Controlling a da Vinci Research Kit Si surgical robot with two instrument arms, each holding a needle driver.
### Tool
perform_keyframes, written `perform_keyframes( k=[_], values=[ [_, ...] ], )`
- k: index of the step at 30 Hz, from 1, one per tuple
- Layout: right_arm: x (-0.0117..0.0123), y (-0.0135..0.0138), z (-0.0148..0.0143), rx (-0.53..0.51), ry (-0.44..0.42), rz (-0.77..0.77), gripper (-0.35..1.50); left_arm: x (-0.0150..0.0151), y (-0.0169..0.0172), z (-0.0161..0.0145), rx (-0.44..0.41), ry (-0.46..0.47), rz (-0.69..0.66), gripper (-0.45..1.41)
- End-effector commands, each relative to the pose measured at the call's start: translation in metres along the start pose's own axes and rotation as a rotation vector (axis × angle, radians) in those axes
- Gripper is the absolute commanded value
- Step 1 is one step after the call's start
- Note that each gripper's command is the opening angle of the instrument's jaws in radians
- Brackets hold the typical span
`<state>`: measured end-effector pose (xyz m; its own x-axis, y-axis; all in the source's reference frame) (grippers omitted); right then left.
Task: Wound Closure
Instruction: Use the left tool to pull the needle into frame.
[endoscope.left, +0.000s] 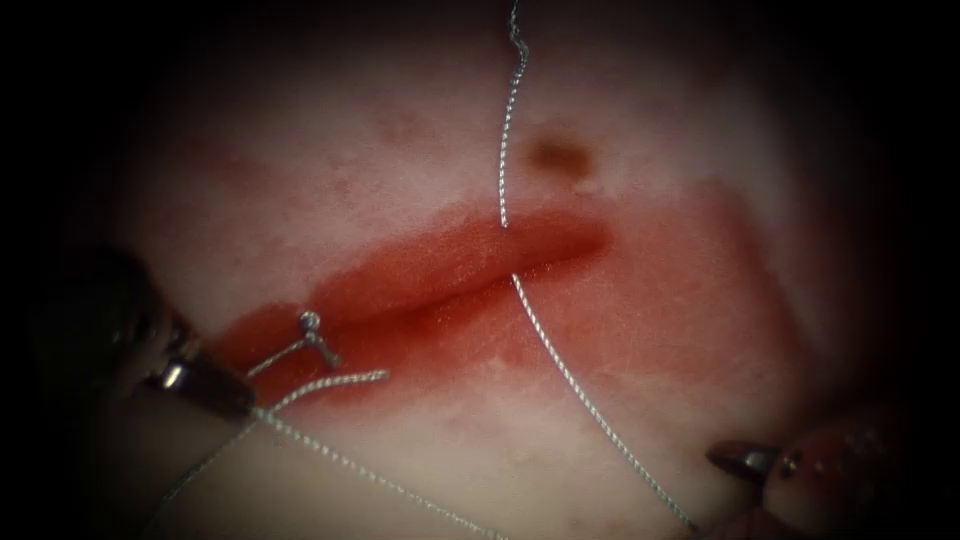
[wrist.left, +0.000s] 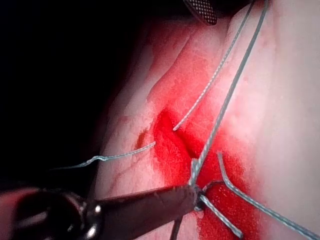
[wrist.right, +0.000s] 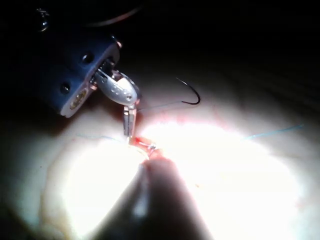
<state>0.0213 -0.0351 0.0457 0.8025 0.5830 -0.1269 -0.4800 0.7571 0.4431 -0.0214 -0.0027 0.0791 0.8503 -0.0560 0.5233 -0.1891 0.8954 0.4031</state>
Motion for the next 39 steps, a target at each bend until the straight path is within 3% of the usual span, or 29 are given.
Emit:
perform_keyframes(
  k=[1,3,4,7,10,14,18,21,26,29,34,37,39],
  values=[
    [0.0014,-0.0002,-0.0001,0.0,0.007,-0.001,1.41,-0.0002,0.0015,-0.0011,-0.065,0.001,-0.105,-0.45],
    [0.0015,-0.0002,-0.0001,0.0,0.007,0.0,1.41,0.0006,0.0026,-0.0024,-0.29,0.001,-0.295,-0.45],
    [0.0015,-0.0002,-0.0001,0.0,0.007,0.001,1.41,0.0009,0.0031,-0.003,-0.361,0.016,-0.333,-0.45],
    [0.0016,-0.0003,-0.0001,-0.001,0.007,0.002,1.41,0.0023,0.005,-0.005,-0.468,0.088,-0.446,-0.45],
    [0.0018,-0.0003,0.0,0.0,0.008,0.006,1.41,0.0043,0.0064,-0.0066,-0.552,0.098,-0.567,-0.45],
    [0.0025,-0.0005,0.0002,0.0,0.009,0.016,1.41,0.0078,0.0074,-0.0075,-0.626,0.124,-0.707,-0.45],
    [0.003,-0.0005,0.0003,0.002,0.011,0.02,1.41,0.0106,0.0078,-0.008,-0.654,0.148,-0.748,-0.45],
    [0.003,-0.0005,0.0003,0.004,0.012,0.022,1.41,0.0115,0.0081,-0.0085,-0.675,0.163,-0.791,-0.45],
    [0.0031,-0.0005,0.0003,0.005,0.012,0.011,1.41,0.0142,0.0087,-0.0105,-0.79,0.279,-0.888,-0.45],
    [0.0034,-0.0006,0.0002,-0.014,0.041,-0.006,1.4,0.0153,0.0088,-0.0114,-0.838,0.297,-0.922,-0.45],
    [0.0044,-0.0001,-0.0009,-0.015,0.043,-0.084,1.15,0.0166,0.0086,-0.0122,-0.893,0.339,-0.934,-0.45],
    [0.0047,0.0001,-0.0011,-0.015,0.042,-0.089,1.13,0.017,0.0087,-0.0127,-0.922,0.372,-0.93,-0.45],
    [0.0049,0.0003,-0.0013,-0.025,0.052,-0.111,1.01,0.0176,0.0087,-0.0136,-0.956,0.399,-0.93,-0.45]
  ],
)
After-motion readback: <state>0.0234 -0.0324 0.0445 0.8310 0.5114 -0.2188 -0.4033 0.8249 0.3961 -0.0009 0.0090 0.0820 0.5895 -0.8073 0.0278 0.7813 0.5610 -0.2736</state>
